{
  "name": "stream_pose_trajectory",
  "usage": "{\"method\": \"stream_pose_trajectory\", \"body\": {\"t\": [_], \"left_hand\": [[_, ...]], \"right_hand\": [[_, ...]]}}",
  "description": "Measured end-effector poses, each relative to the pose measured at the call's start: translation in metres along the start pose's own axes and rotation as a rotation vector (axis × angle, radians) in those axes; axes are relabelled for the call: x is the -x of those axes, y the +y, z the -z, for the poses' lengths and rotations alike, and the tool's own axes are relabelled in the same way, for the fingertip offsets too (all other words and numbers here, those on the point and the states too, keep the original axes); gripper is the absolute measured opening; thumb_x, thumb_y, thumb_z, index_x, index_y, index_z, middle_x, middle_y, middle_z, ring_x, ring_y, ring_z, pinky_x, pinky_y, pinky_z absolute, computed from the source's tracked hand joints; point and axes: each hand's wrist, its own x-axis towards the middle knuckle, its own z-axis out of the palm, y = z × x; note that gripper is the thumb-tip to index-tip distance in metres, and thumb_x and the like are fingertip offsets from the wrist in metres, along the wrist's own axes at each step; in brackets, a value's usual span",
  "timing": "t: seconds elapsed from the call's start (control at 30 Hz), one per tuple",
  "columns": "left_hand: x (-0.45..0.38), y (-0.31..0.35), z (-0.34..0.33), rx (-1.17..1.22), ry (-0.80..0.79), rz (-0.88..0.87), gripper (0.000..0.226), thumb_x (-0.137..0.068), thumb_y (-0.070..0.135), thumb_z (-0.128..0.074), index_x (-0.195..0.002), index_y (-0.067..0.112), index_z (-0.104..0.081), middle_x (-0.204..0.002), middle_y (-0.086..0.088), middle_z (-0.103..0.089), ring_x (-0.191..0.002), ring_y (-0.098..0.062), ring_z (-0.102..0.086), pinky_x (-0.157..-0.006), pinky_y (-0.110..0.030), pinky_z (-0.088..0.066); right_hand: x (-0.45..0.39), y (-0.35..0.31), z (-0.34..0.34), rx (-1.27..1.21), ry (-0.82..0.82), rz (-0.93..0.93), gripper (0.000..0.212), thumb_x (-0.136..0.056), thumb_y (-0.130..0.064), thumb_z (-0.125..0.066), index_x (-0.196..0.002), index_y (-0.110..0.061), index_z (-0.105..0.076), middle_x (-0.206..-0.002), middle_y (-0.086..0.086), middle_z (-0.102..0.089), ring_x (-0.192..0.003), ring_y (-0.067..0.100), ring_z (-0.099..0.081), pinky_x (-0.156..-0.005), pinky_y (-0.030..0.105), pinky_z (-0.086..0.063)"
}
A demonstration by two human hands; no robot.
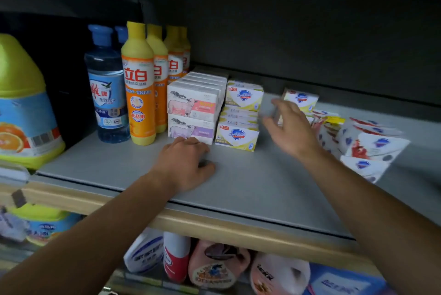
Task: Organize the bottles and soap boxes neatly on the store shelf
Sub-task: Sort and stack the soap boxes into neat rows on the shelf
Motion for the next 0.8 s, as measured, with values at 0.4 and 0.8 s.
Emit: {"method": "stream_pose_trajectory", "body": {"t": [0.4, 0.8], "left_hand": [[-0.016, 0.058, 0.024, 0.155, 0.209, -0.253, 0.035, -0.086, 0.024, -0.069, -0.121, 0.015, -0.067, -0.117, -0.003, -0.067, -0.098, -0.021, -0.065, -0.083, -0.029, -0.051], [-0.157, 0.151, -0.01, 0.142, 0.115, -0.295, 0.035, -0.085, 0.028, -0.068, -0.118, 0.016, -0.065, -0.114, -0.004, -0.068, -0.102, -0.024, -0.063, -0.089, -0.027, -0.043]], "right_hand": [[0.084, 0.054, 0.002, 0.15, -0.338, -0.028, 0.06, -0.09, -0.061, -0.044, -0.141, -0.029, -0.048, -0.147, -0.007, -0.044, -0.138, 0.015, -0.036, -0.112, 0.027, -0.027], [0.082, 0.059, -0.006, 0.135, -0.319, -0.035, 0.062, -0.088, -0.06, -0.04, -0.14, -0.028, -0.046, -0.144, -0.002, -0.045, -0.137, 0.022, -0.034, -0.114, 0.034, -0.026]]}}
